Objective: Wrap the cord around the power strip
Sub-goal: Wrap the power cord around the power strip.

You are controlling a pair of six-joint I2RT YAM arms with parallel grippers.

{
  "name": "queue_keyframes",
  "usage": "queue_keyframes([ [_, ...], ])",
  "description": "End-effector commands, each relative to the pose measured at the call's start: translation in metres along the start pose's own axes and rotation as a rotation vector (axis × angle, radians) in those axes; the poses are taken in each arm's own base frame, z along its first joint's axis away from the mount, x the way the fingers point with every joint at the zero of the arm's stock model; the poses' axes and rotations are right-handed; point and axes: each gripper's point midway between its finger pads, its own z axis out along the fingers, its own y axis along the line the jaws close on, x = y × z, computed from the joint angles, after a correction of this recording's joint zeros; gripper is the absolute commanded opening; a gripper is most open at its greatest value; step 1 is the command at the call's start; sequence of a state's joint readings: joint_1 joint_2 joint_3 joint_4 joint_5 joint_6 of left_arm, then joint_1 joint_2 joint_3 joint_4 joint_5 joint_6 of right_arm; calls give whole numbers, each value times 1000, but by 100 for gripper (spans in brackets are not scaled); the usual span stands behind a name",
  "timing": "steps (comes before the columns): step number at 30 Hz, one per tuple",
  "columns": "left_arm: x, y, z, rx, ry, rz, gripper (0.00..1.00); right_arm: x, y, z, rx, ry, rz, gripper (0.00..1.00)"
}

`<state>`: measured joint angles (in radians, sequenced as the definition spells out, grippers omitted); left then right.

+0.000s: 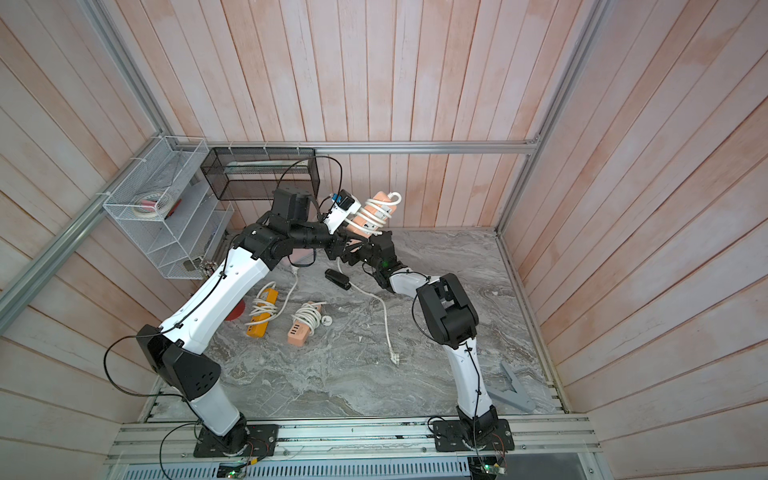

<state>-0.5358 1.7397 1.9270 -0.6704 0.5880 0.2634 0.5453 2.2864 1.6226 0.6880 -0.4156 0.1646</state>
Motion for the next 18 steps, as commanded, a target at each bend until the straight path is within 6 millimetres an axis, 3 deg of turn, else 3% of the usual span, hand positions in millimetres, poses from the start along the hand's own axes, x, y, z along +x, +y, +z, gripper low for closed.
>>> queue_keyframes([
  [1,-29,-12,-5,29,-74,41,0,1,-12,20,19,-14,30,66],
  [7,-36,-25,-4,77,-95,30,0,3,-22,43,77,-57,6,59],
  [9,-39,-25,-5,79,-107,21,0,-3,-25,43,105,-98,-12,41],
  [11,-42,-17,-9,33,-116,14,0,-9,-31,37,145,-115,-27,17],
  [14,-45,15,-27,-75,-136,-32,0,-7,-32,16,200,-76,-107,0],
  [18,-41,62,-57,-233,-160,-80,0,9,-46,-37,326,23,-215,0],
])
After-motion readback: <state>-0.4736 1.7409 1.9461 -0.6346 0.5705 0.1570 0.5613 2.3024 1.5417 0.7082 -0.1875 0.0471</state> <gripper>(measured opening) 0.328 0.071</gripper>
